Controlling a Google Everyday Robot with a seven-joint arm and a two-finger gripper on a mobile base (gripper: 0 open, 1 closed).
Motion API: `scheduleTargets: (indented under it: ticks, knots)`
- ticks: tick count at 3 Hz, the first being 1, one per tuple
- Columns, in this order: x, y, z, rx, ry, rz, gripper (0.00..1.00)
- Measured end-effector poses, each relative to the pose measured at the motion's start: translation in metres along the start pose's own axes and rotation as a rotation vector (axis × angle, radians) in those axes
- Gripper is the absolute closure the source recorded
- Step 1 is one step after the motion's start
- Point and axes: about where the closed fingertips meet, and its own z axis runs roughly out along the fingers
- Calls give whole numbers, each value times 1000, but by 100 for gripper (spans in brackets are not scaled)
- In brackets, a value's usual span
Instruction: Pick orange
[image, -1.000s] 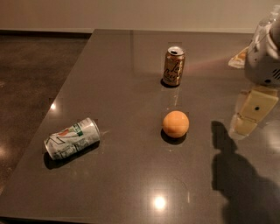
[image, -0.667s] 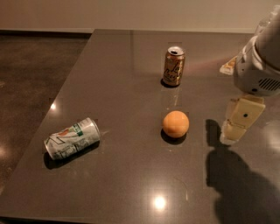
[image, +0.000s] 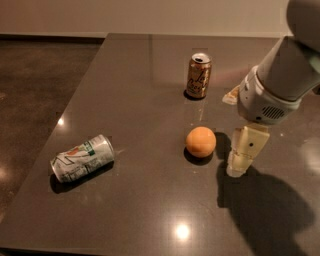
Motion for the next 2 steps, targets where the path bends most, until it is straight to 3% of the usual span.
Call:
scheduleTargets:
  ticks: [2]
  knots:
    - [-28,4,38,-61,-29,-38,0]
